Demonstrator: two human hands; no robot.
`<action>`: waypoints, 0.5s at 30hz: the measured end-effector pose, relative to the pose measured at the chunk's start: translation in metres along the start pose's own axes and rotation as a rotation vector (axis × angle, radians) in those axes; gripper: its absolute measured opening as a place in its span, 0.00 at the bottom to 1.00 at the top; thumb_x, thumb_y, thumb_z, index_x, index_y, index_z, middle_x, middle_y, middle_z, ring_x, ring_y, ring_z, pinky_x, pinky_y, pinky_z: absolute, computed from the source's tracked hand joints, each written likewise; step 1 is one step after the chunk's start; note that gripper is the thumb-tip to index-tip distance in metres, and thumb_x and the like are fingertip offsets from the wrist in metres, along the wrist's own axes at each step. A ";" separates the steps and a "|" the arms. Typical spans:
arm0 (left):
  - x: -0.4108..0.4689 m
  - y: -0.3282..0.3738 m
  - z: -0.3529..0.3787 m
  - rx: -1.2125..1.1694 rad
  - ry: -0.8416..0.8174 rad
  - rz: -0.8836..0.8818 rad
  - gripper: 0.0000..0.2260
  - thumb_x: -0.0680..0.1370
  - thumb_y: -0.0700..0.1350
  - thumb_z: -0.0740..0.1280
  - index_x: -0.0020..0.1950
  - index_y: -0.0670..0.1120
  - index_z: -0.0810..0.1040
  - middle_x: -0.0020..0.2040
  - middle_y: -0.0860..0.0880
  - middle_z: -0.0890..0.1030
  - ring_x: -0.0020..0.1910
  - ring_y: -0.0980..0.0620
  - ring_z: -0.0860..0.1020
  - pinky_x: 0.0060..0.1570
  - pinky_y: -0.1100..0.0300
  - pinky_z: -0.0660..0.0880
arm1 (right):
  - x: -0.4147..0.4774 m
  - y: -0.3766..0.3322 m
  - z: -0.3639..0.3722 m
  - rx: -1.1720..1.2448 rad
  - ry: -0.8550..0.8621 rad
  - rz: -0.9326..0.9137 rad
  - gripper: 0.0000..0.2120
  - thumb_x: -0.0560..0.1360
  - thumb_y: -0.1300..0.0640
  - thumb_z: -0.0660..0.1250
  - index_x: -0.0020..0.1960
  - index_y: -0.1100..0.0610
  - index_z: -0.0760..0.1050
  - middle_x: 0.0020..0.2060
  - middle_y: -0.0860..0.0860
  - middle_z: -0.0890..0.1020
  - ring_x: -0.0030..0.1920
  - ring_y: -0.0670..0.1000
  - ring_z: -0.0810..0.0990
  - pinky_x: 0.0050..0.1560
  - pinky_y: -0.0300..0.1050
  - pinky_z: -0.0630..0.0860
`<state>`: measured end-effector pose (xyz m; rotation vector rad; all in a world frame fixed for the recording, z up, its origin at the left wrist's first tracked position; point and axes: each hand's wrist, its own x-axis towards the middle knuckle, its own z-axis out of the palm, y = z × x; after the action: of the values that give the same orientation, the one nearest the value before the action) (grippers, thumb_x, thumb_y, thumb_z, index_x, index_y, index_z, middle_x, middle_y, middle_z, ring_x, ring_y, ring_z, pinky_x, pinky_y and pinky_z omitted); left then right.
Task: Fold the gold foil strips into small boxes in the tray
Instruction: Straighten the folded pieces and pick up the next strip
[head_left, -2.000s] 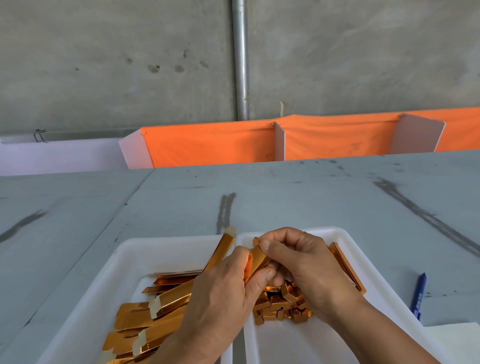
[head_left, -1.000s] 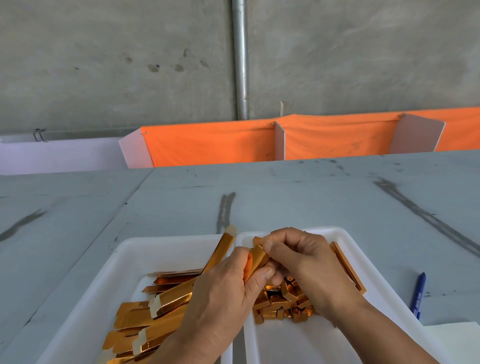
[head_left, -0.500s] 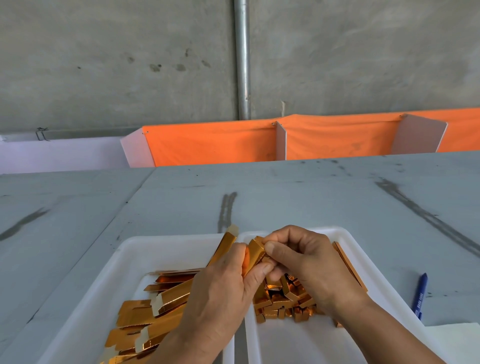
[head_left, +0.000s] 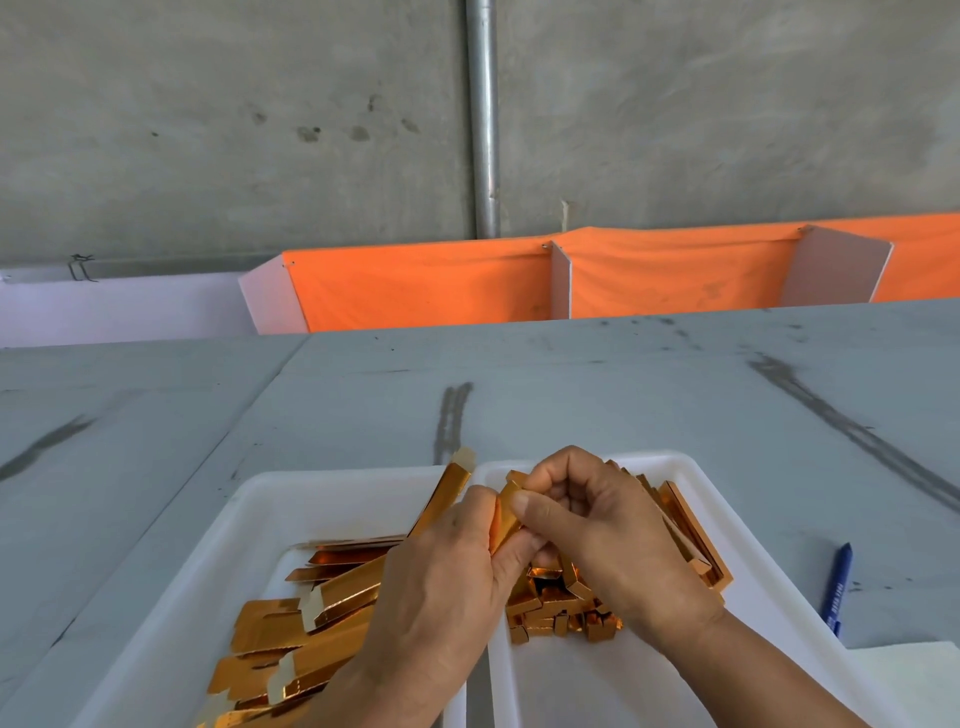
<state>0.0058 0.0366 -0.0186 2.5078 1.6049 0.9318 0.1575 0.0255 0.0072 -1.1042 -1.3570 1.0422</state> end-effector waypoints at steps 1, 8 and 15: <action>-0.001 0.000 -0.001 -0.019 0.006 0.006 0.24 0.69 0.73 0.39 0.53 0.61 0.60 0.34 0.59 0.69 0.31 0.62 0.71 0.26 0.71 0.64 | 0.001 0.001 -0.001 0.009 0.015 0.013 0.04 0.75 0.61 0.72 0.42 0.59 0.79 0.29 0.49 0.81 0.29 0.46 0.79 0.33 0.37 0.78; -0.001 -0.001 -0.005 -0.351 -0.008 -0.045 0.25 0.69 0.73 0.54 0.64 0.67 0.64 0.33 0.58 0.72 0.35 0.63 0.75 0.31 0.71 0.68 | 0.008 0.003 -0.013 0.051 0.134 0.059 0.05 0.75 0.58 0.72 0.41 0.56 0.82 0.30 0.54 0.81 0.29 0.50 0.78 0.33 0.38 0.77; -0.001 -0.001 -0.005 -0.558 -0.066 -0.066 0.24 0.72 0.66 0.59 0.68 0.65 0.68 0.36 0.60 0.75 0.37 0.57 0.79 0.35 0.68 0.74 | 0.013 0.005 -0.019 0.232 0.130 0.062 0.04 0.73 0.54 0.73 0.45 0.55 0.83 0.33 0.54 0.81 0.32 0.50 0.79 0.36 0.39 0.77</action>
<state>0.0022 0.0346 -0.0159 2.0651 1.1859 1.0891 0.1766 0.0392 0.0058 -1.0264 -1.0754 1.1222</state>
